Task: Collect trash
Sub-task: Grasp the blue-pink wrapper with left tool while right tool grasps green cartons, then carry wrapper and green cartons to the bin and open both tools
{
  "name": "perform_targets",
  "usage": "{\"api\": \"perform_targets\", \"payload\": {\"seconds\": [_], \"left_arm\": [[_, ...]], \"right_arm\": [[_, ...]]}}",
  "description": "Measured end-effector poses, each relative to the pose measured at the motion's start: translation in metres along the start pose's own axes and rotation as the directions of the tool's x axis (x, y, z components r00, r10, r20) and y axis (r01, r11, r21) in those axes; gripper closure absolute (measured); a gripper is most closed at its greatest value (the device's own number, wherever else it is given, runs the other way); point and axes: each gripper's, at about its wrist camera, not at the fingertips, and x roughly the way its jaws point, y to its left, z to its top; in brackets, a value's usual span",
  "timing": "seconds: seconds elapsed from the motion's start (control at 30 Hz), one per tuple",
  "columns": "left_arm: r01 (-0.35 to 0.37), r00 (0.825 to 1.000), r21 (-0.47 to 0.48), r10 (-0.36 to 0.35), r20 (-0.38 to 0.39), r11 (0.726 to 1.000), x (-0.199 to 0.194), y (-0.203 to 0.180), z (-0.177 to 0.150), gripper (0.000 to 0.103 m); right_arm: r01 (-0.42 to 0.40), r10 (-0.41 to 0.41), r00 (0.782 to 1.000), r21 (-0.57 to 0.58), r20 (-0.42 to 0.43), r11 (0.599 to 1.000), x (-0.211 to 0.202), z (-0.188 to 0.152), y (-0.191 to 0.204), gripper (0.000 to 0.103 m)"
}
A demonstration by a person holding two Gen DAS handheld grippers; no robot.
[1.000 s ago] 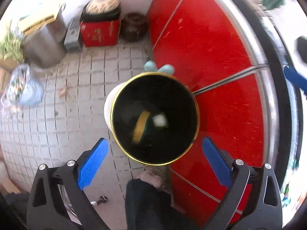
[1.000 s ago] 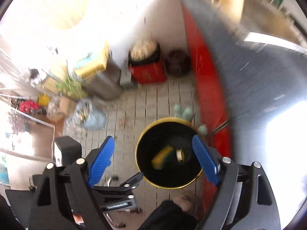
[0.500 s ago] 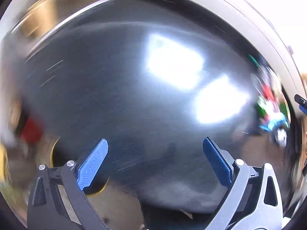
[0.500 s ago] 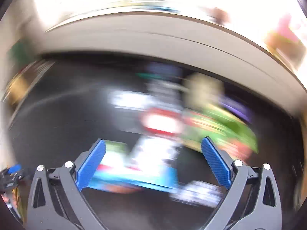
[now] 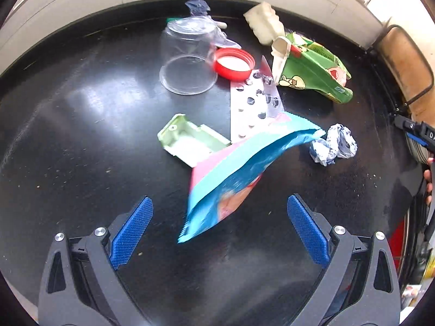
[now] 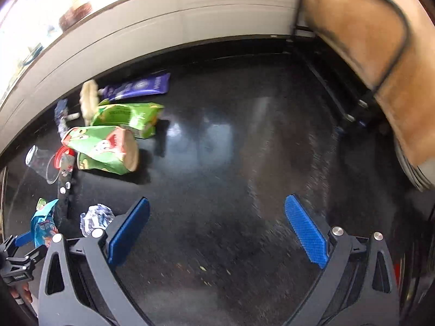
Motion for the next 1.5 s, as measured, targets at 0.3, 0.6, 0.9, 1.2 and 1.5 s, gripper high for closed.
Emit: {"api": "perform_targets", "payload": {"seconds": [0.3, 0.6, 0.9, 1.2, 1.5], "left_arm": [[-0.006, 0.995, -0.041, 0.002, -0.100, 0.999, 0.028, -0.003, 0.013, 0.022], [0.007, 0.996, -0.025, -0.009, -0.088, 1.000, 0.034, -0.004, 0.021, 0.095], [0.040, 0.999, -0.017, -0.040, -0.014, 0.999, 0.002, -0.007, 0.026, 0.099], [0.066, 0.997, 0.010, -0.066, 0.042, 0.998, -0.025, -0.022, 0.045, 0.099], [0.031, 0.999, -0.011, -0.031, 0.031, 0.999, -0.036, -0.014, 0.029, 0.099]], "right_arm": [[-0.166, 0.163, 0.986, -0.346, -0.039, 0.923, 0.026, 0.054, 0.106, 0.007], [-0.131, 0.068, 0.990, -0.606, -0.126, 0.785, 0.083, 0.064, 0.182, 0.043], [-0.190, 0.147, 0.981, -0.513, -0.124, 0.837, 0.056, 0.085, 0.151, 0.095], [-0.140, 0.130, 0.990, -0.377, -0.053, 0.916, 0.024, 0.098, 0.089, 0.095], [-0.099, 0.086, 0.995, -0.322, -0.054, 0.942, 0.028, 0.091, 0.061, 0.095]]}}
